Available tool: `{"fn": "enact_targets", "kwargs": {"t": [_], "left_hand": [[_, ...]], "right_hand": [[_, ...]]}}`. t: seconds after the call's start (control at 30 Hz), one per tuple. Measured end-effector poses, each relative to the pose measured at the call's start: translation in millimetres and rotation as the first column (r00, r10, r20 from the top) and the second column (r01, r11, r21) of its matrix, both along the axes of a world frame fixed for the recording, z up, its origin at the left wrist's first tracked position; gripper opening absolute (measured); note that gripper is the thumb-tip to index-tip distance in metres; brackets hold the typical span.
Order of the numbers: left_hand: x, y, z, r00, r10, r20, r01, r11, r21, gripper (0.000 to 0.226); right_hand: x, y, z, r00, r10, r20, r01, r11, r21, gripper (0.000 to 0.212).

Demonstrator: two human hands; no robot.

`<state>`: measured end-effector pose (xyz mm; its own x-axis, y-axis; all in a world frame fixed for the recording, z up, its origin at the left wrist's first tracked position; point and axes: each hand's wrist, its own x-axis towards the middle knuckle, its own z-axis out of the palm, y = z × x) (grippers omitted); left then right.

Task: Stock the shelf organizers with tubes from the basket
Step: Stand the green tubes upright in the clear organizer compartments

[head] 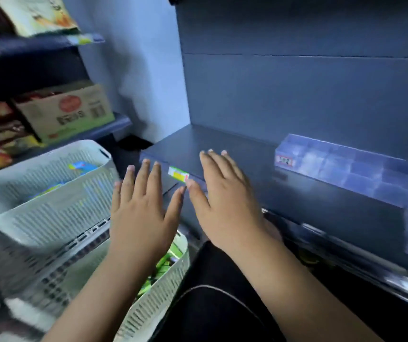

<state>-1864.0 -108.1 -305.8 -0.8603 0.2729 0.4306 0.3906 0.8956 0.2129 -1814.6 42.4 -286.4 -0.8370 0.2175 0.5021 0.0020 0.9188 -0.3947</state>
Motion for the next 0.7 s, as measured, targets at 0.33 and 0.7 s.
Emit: {"fn": "enact_targets", "kwargs": {"t": [0.33, 0.7], "left_hand": [[-30.6, -148.2, -124.0, 0.868, 0.344, 0.359, -0.357, 0.934, -0.03, 0.083], [-73.7, -181.0, -282.6, 0.579, 0.346, 0.738, -0.411, 0.906, -0.102, 0.065]], "right_hand": [[-91.3, -168.4, -104.0, 0.9, 0.289, 0.325, -0.278, 0.957, -0.081, 0.05], [-158.5, -143.6, -251.5, 0.554, 0.203, 0.807, -0.127, 0.979, -0.159, 0.044]]}}
